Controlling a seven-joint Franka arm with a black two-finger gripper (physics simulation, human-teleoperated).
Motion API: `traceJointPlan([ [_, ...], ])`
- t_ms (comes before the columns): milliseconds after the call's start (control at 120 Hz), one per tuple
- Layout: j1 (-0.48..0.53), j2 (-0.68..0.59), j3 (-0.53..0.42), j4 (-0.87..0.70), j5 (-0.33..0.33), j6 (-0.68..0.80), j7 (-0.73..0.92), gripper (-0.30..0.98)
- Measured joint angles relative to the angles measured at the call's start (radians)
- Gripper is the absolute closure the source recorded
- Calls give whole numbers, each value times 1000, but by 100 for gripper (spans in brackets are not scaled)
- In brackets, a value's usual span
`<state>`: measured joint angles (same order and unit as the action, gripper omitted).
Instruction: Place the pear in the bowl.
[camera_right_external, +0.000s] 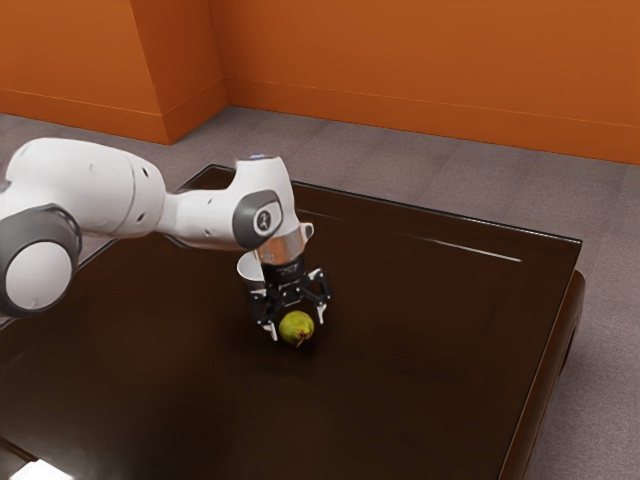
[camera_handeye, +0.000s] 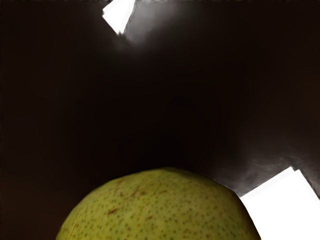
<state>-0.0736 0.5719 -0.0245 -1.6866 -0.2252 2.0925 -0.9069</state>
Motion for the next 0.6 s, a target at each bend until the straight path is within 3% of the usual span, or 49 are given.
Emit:
traceJointPlan([
  [333, -8, 1, -2, -9, 3, 4, -54, 0],
  [600, -12, -3, -3, -9, 12, 3, -78, 26],
])
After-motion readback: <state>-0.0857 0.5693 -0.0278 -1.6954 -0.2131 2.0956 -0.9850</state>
